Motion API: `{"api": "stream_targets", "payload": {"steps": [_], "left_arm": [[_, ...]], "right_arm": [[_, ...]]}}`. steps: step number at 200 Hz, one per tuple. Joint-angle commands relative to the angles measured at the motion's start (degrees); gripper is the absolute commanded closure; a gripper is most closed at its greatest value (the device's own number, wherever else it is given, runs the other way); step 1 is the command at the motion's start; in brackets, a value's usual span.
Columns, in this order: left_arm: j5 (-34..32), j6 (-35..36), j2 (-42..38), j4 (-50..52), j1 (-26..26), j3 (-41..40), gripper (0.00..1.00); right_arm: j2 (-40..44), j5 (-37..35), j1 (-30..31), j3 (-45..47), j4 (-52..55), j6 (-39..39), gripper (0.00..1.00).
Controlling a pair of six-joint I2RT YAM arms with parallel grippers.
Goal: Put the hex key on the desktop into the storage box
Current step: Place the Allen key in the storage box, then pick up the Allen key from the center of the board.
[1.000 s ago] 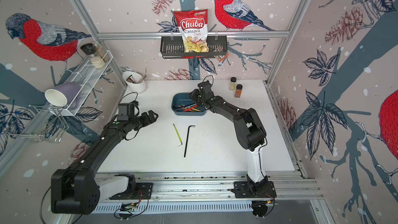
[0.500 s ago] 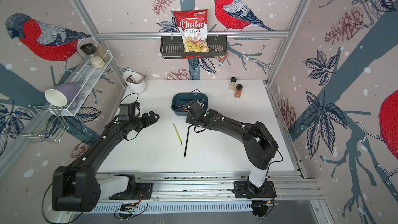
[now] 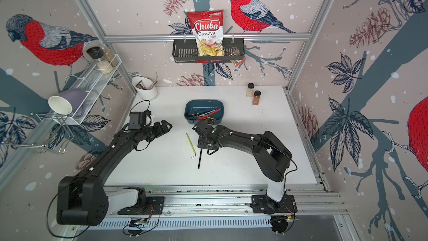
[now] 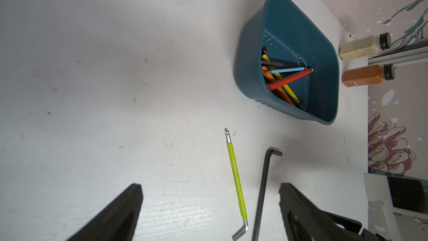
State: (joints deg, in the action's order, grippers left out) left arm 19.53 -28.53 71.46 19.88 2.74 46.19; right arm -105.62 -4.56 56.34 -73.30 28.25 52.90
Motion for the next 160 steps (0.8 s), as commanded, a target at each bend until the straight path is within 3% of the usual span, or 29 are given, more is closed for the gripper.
{"api": "stream_targets", "payload": {"steps": [1,103,160], "left_arm": [[0.67,0.15,0.17,-0.82,0.27,-0.07,0.04],[1.13,0.28,2.17,0.11,0.69,0.43,0.04],[1.03,0.42,1.68,0.26,0.68,0.71,0.04]], "right_arm": [[-2.32,0.56,0.2,-2.11,2.18,0.11,0.49],[-9.61,0.33,0.52,-8.39,5.62,-1.7,0.5],[-15.56,-2.06,1.05,-15.5,13.12,-3.5,0.54]]}}
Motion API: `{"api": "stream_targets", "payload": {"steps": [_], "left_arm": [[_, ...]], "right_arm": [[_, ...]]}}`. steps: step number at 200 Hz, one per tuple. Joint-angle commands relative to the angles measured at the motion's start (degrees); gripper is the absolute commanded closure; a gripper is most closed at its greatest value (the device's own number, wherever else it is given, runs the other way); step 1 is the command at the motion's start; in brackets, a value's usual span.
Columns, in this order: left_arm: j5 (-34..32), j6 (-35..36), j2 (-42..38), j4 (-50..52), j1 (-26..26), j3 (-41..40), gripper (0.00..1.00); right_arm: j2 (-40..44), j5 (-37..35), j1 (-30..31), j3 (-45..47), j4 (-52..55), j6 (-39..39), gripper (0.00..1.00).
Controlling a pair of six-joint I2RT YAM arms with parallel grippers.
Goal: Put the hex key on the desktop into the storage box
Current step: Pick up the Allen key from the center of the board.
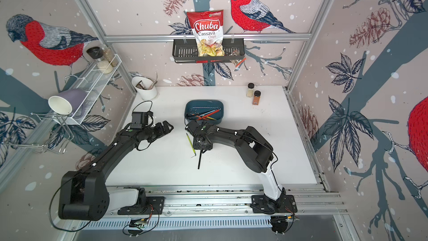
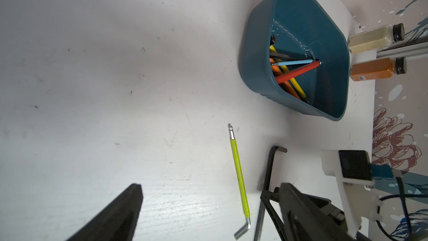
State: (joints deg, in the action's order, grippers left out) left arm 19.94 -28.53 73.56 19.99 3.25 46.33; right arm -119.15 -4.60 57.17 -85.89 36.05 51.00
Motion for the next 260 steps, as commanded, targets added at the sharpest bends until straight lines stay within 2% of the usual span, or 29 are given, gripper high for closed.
{"api": "stream_targets", "payload": {"steps": [1,66,99,113,134,151,260], "left_arm": [[0.62,0.41,-0.43,0.14,0.18,0.55,0.04],[-1.04,0.74,-1.51,0.71,0.18,0.66,0.04],[-1.93,0.73,-2.6,0.5,0.19,0.6,0.04],[-1.77,0.68,-2.49,0.57,0.18,0.66,0.04],[-1.58,0.85,-2.36,0.69,0.17,0.91,0.04],[-1.73,0.95,-2.52,0.96,0.1,1.18,0.04],[-1.44,0.61,-4.1,0.14,0.1,0.45,0.04]], "right_arm": [[-2.17,-2.01,0.22,-3.03,5.42,-1.65,0.54],[-9.17,-0.73,0.72,-5.94,7.48,-2.88,0.59],[-11.03,-0.75,0.92,-5.82,6.54,-2.93,0.72],[-10.84,-1.54,0.88,-5.91,6.42,-2.86,0.81],[-9.1,-2.32,0.93,-6.13,6.16,-2.84,0.94],[-6.85,-2.67,0.67,-6.12,5.8,-2.84,1.0],[7.0,-2.19,-3.29,-6.27,0.13,-1.46,1.0]]}}
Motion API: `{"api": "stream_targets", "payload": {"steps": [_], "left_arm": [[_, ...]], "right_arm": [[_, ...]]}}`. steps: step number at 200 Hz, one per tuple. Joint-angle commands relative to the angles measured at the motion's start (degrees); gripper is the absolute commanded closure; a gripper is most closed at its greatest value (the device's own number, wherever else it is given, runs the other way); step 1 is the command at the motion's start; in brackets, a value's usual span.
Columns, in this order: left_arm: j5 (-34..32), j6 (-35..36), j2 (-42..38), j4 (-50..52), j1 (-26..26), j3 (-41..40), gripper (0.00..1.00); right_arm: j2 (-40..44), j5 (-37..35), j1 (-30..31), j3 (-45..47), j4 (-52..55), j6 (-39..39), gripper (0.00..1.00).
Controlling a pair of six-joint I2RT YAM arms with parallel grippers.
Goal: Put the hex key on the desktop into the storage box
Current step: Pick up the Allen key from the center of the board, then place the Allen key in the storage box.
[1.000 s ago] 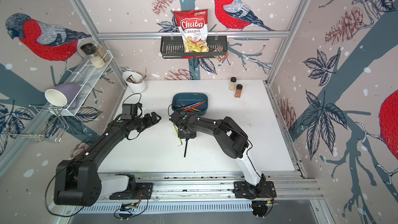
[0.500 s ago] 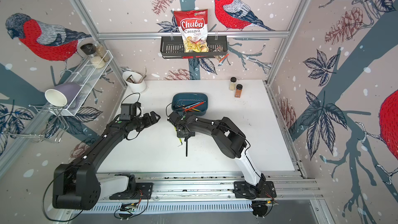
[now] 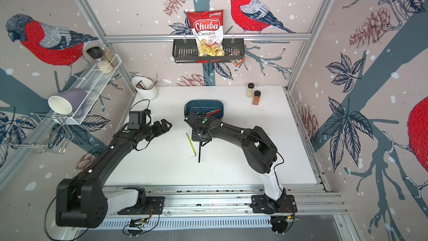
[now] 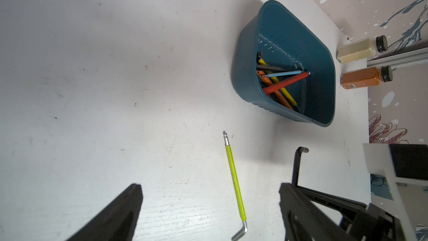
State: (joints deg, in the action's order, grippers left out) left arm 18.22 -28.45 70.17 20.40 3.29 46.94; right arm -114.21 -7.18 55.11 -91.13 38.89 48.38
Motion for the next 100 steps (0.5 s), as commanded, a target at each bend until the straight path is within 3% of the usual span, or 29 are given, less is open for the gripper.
{"api": "stream_targets", "payload": {"steps": [1,51,100], "left_arm": [[0.31,0.51,-0.68,-0.28,0.05,-0.12,0.04],[0.85,0.56,0.23,-0.3,0.05,0.24,0.04],[0.81,0.32,0.08,-0.48,0.07,0.08,0.04]], "right_arm": [[2.15,0.44,-1.23,-1.09,-2.78,1.22,1.0],[3.27,2.31,-5.88,-4.62,-6.79,1.26,1.0],[3.05,10.87,-12.18,-3.89,-23.36,8.19,1.0]]}}
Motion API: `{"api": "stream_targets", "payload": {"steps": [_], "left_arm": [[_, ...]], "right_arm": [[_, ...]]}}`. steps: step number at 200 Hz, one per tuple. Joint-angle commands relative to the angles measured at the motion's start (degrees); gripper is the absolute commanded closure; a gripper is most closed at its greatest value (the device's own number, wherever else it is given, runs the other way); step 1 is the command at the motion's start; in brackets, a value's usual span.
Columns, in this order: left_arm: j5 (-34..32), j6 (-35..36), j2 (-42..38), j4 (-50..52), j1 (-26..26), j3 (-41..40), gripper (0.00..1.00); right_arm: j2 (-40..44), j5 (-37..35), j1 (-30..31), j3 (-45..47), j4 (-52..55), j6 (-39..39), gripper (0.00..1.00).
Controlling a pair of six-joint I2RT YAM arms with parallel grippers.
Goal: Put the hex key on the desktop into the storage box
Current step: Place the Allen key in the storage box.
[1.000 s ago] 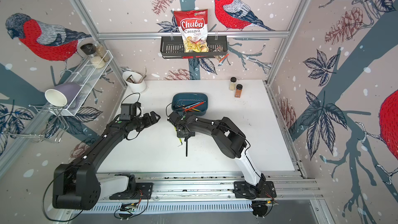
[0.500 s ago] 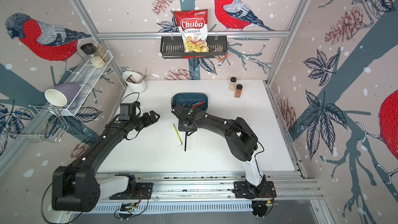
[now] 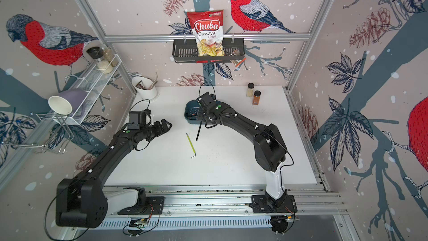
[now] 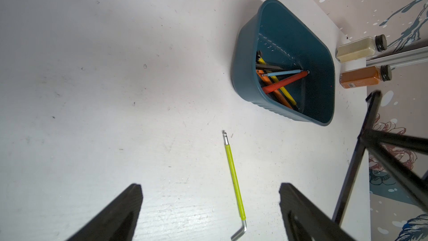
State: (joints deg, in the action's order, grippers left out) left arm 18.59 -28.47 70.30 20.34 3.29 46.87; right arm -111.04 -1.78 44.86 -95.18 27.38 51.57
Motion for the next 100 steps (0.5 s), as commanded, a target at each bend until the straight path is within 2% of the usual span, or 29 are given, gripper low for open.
{"api": "stream_targets", "payload": {"steps": [1,53,100], "left_arm": [[0.5,0.34,-0.06,-0.45,0.06,0.15,0.04],[0.89,0.27,-0.39,-0.62,0.09,0.02,0.04],[1.47,0.13,-0.76,-0.9,0.05,-0.22,0.04]], "right_arm": [[-0.17,5.51,-2.04,0.11,-12.14,5.19,1.0],[-4.35,8.27,-6.1,3.12,-28.93,16.89,1.0],[-7.42,5.61,-6.71,7.96,-43.57,26.58,1.0]]}}
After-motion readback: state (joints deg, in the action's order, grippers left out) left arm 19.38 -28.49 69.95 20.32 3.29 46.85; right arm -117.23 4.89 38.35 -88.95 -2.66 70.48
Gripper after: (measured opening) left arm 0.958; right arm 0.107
